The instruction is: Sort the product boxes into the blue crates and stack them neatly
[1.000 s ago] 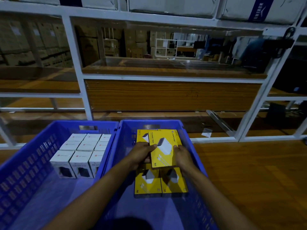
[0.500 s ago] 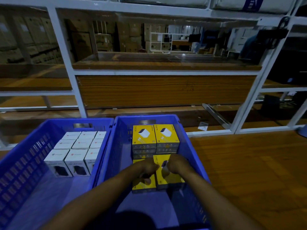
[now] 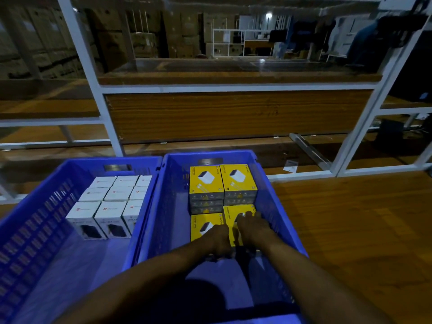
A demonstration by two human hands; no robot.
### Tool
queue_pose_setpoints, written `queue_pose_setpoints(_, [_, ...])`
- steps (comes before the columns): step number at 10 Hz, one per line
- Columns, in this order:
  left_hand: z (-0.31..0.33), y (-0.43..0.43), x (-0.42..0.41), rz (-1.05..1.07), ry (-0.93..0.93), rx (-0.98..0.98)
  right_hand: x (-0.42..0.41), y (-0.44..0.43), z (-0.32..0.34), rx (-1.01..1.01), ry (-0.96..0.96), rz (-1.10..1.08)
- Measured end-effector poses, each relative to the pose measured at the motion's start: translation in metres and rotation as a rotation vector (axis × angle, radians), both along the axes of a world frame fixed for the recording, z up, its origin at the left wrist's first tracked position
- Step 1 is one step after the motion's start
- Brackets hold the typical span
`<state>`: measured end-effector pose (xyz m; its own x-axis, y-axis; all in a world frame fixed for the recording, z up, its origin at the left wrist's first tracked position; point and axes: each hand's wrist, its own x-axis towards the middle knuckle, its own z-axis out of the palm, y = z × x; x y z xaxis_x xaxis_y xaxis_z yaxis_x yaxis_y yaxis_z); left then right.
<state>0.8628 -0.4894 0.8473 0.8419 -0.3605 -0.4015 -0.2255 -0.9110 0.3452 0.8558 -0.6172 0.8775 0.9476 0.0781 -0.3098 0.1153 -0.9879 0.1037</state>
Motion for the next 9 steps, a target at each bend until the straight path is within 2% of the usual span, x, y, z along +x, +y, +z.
queue_pose_setpoints(2, [-0.005,-0.001,-0.006,-0.005,-0.08,0.009,0.001,-0.002,-0.008,-0.046,-0.014,0.019])
queue_pose_setpoints(4, [-0.006,0.001,-0.015,-0.041,-0.282,0.075,-0.006,-0.004,-0.006,-0.046,-0.02,0.072])
queue_pose_setpoints(6, [-0.001,0.002,-0.021,-0.081,-0.27,0.158,-0.009,-0.003,0.006,0.026,0.045,0.085])
queue_pose_setpoints(7, [0.015,0.008,-0.027,-0.092,-0.271,0.263,-0.009,0.001,0.018,0.122,0.005,0.112])
queue_pose_setpoints(8, [0.03,0.018,-0.031,-0.006,-0.38,0.335,-0.006,0.007,0.023,0.296,-0.116,0.153])
queue_pose_setpoints(9, [0.057,0.023,-0.031,0.135,-0.479,0.264,-0.001,0.012,0.035,0.355,-0.283,0.3])
